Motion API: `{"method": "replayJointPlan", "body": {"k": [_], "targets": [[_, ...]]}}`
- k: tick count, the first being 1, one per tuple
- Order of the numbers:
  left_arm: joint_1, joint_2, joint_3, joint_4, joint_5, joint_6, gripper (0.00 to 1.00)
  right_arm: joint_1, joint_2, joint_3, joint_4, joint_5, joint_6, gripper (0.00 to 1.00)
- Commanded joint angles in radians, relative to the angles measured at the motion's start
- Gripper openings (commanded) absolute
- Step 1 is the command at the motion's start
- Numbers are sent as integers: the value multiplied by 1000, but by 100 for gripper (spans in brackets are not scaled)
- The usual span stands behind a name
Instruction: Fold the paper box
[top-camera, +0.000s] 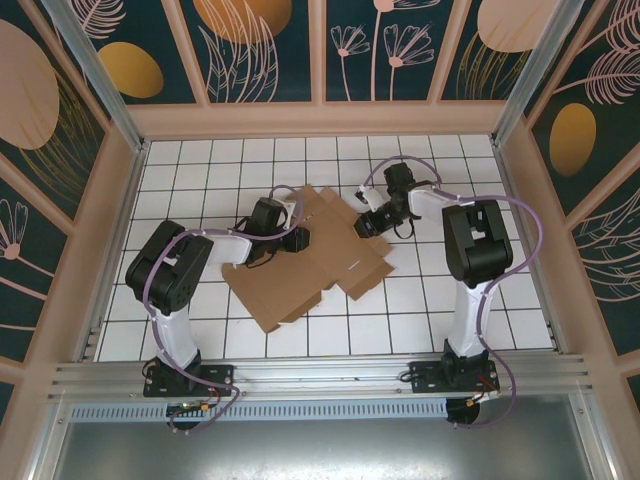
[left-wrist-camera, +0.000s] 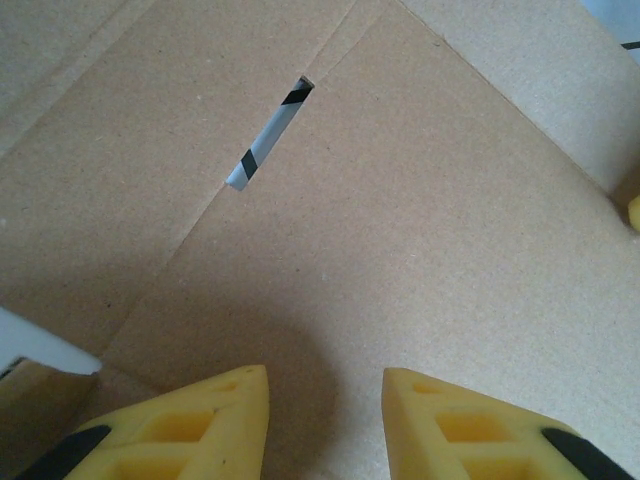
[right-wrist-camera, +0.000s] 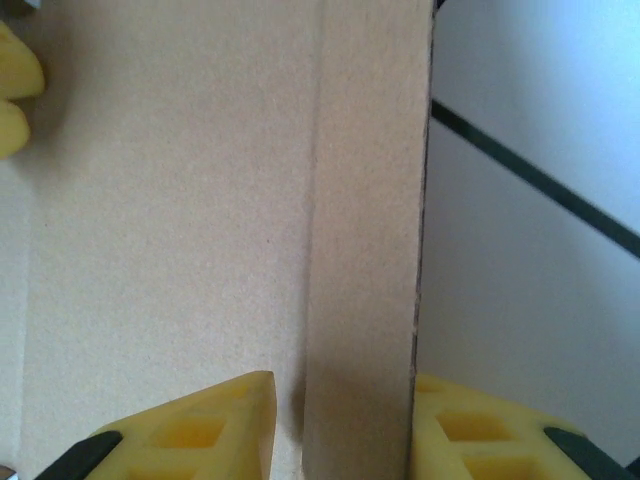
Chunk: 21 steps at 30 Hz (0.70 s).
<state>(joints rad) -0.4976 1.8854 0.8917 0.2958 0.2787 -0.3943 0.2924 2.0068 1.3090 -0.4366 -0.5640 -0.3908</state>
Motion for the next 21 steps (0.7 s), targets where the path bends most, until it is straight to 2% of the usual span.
{"method": "replayJointPlan", "body": {"k": [1,3,9,10,11,15,19,21], "targets": [[1,39,-25,-45,-32,1,35,-2,-53,-9,45,-25,19,33],[1,39,-27,-44,-30,3,35,-3,-51,-5,45,-24,20,32],[0,38,-29,-43,-33,12,38,1,-51,-4,35,-12,18,0],[1,36,-29,-40,-32,13,39,3,-54,-6,33,-8,17,0],[1,32,-30,-38,-27,12,43,7,-59,-7,34,-1,17,0],[1,-36,-54,24,29,-5,75,37,-99,-34,89,110,31,0],[2,-115,-30,51,55,-22,97,55,-140,-75,152,172,31,0],[9,-154,-23,83,60,-35,99,61,-153,-89,166,171,31,0]]}}
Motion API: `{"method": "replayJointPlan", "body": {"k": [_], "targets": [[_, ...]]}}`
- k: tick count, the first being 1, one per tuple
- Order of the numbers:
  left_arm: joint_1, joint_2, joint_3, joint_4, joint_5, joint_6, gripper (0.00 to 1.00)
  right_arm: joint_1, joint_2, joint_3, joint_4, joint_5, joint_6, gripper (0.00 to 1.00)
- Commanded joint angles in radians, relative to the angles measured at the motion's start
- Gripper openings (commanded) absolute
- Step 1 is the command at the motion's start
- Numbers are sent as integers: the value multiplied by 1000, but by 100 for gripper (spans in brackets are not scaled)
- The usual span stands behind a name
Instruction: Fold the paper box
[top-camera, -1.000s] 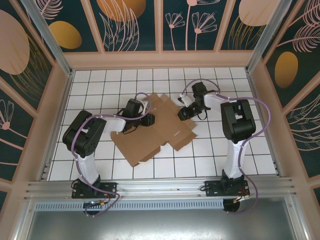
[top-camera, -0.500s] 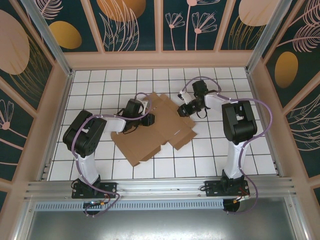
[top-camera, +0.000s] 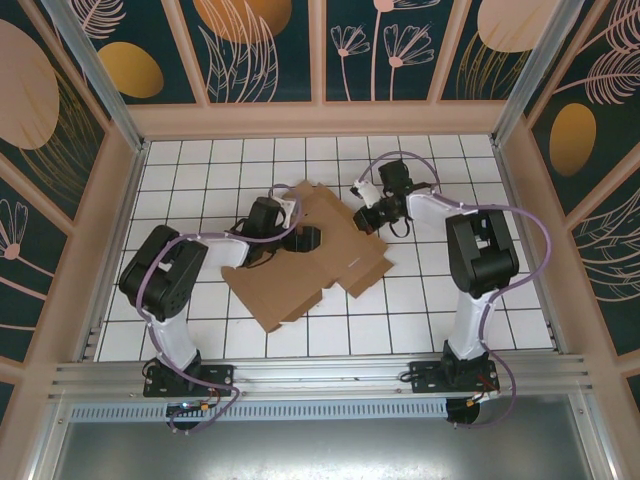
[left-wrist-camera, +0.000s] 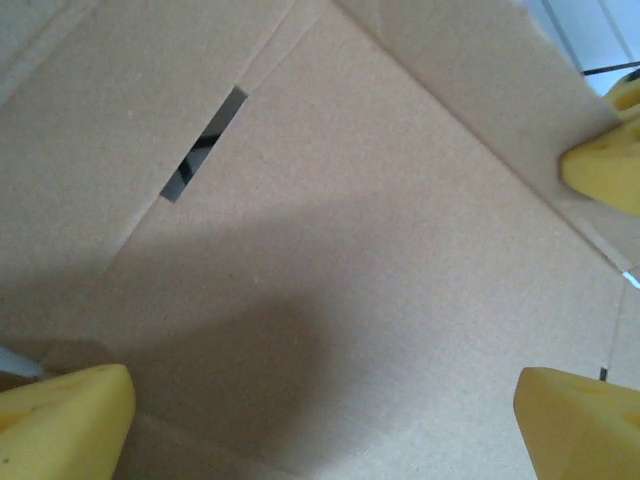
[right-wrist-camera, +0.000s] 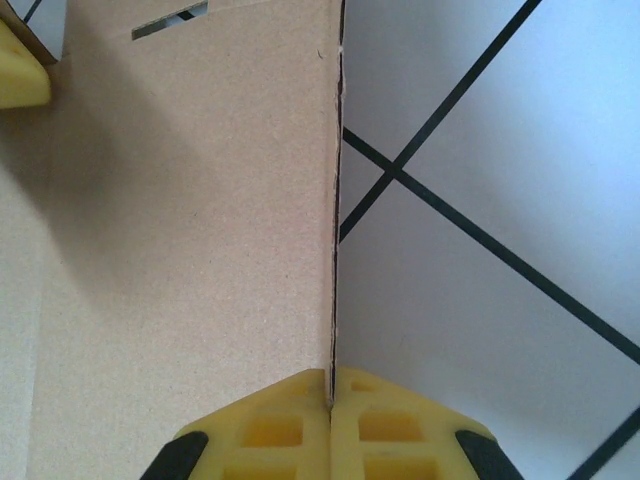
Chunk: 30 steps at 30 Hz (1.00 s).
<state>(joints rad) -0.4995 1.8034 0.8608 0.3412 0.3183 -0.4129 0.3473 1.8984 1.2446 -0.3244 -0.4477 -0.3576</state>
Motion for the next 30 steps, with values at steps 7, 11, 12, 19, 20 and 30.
{"method": "replayJointPlan", "body": {"k": [7,11,12,19,20,30], "targets": [[42,-61,200,-52,-83,-84,98,62,-57,-43,51,149,-36,0],[42,7,359,-144,-114,-40,93,80,-60,-53,53,204,-37,0],[42,35,417,-193,-119,-17,93,86,-63,-56,54,220,-34,0],[42,247,793,-535,-124,69,86,122,-90,-72,52,281,-36,0],[42,283,854,-588,-107,82,84,126,-95,-77,54,281,-47,0],[42,500,1152,-836,-13,100,73,144,-124,-108,78,250,-94,0]]}}
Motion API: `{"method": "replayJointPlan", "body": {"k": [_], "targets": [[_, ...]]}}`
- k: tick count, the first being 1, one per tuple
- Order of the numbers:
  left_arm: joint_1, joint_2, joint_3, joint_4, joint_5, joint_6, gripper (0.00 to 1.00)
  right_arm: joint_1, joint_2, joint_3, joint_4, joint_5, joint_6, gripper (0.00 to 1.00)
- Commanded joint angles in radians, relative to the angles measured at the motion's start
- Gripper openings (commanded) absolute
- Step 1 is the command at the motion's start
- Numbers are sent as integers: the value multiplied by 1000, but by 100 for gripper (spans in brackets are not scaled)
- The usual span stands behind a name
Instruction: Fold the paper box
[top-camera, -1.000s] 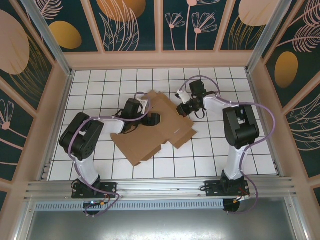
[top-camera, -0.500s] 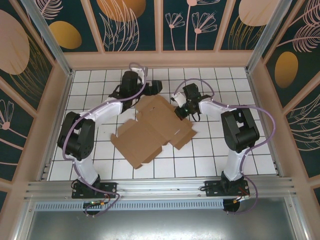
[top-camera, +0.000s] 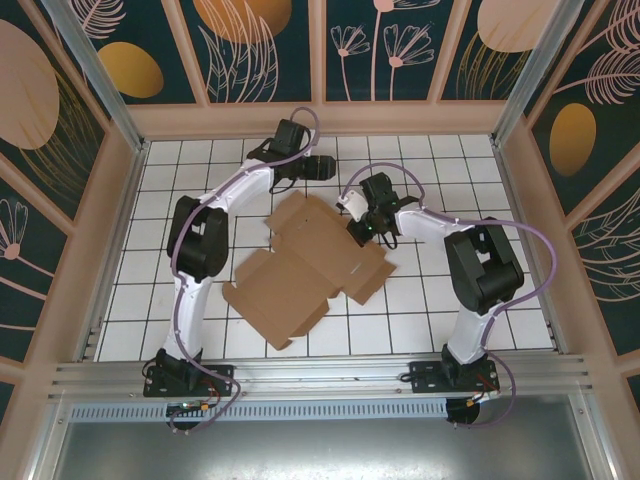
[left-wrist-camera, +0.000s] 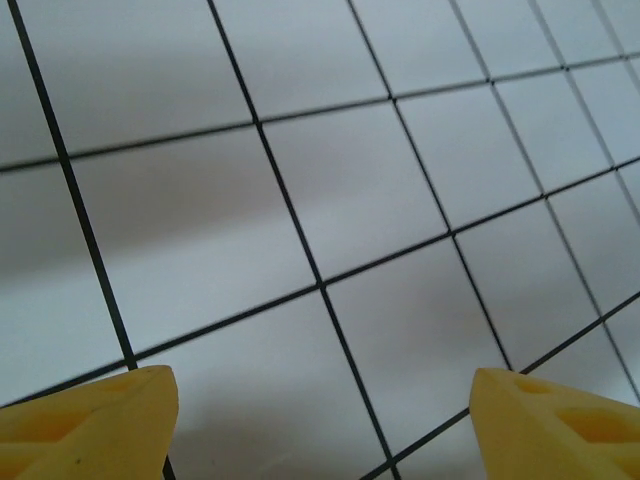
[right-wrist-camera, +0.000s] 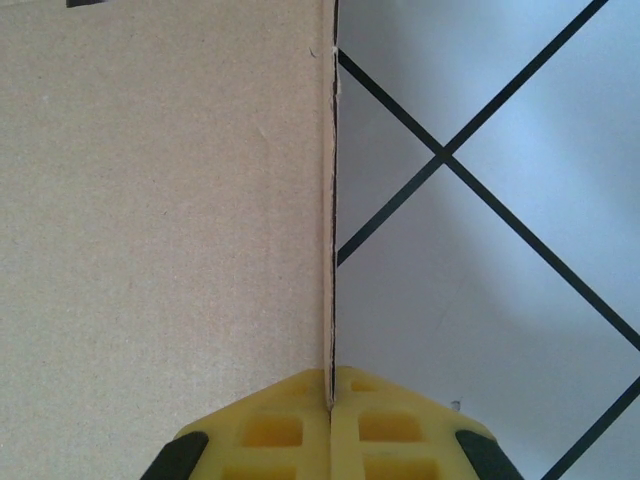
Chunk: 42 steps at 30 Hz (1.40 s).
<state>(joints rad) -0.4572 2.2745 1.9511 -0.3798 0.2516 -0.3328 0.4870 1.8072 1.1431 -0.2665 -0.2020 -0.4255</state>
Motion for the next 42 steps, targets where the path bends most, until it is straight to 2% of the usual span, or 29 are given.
{"method": "replayJointPlan", "body": {"k": [1,3,7,13,20,27,34,42], "targets": [[0,37,68,-126,72,19,70,4,-31,-4,17,8,-24,0],[0,40,65,-132,130,17,56,4,-28,-3,18,13,-21,0],[0,31,30,-130,214,4,50,5,-18,4,15,25,-12,0],[0,21,-43,-133,233,13,52,5,-21,8,18,42,-6,0],[1,-37,-131,-130,198,29,54,5,-23,-3,22,48,-1,0],[-2,-46,-142,-125,233,-47,50,5,-16,3,23,61,-1,0],[-6,-62,-135,-124,206,-105,57,6,-14,4,17,82,0,0],[-12,-73,-159,-112,232,-140,53,6,-5,6,19,81,2,0]]}}
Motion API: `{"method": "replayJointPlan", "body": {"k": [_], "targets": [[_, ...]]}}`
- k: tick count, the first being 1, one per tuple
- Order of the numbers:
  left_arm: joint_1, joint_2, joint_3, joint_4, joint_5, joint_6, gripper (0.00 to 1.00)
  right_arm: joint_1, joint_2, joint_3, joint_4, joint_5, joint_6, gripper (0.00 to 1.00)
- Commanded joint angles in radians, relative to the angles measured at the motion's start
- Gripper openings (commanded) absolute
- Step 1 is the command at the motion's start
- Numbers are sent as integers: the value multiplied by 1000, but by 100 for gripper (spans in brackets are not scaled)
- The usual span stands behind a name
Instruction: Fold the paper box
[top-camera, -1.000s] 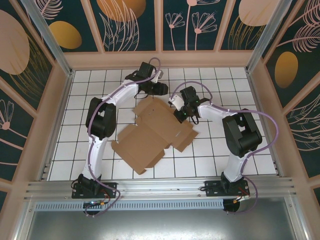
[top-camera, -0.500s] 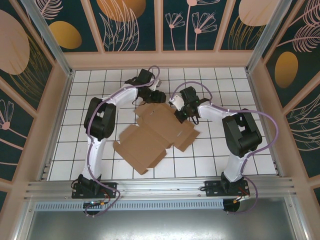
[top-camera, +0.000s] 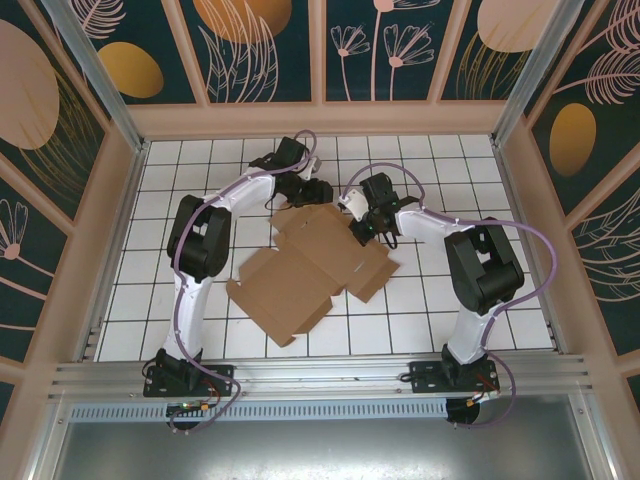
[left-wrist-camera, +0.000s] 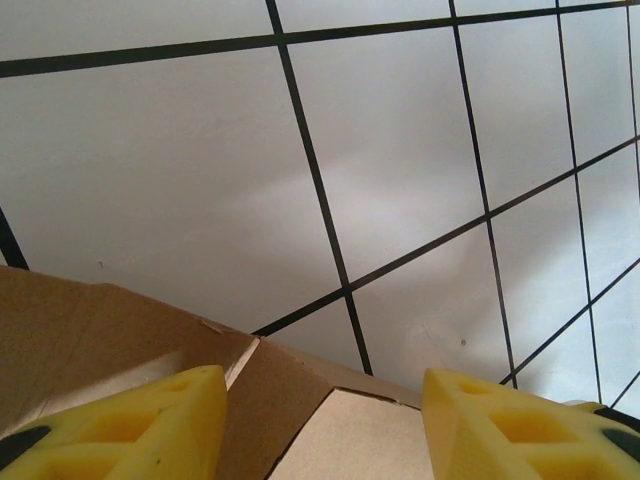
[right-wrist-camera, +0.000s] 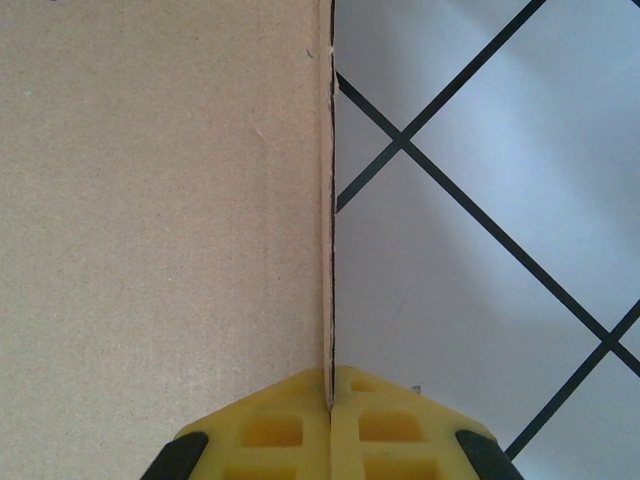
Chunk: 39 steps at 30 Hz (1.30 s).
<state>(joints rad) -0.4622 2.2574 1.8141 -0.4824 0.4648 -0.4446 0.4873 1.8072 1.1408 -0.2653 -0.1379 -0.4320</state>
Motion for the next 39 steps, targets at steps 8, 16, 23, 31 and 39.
{"method": "replayJointPlan", "body": {"k": [8,16,23,31,39], "targets": [[-22,-65,-31,14,46,-67,50,9,3,14,23,12,13,0],[-26,-41,-35,75,122,-140,45,19,6,19,20,6,13,0],[-26,-40,-106,239,159,-338,43,34,5,17,21,23,-1,0],[-26,-47,-181,413,212,-493,44,38,1,14,32,-15,3,0],[-26,-50,-215,530,222,-616,44,54,6,2,47,-33,-7,0]]}}
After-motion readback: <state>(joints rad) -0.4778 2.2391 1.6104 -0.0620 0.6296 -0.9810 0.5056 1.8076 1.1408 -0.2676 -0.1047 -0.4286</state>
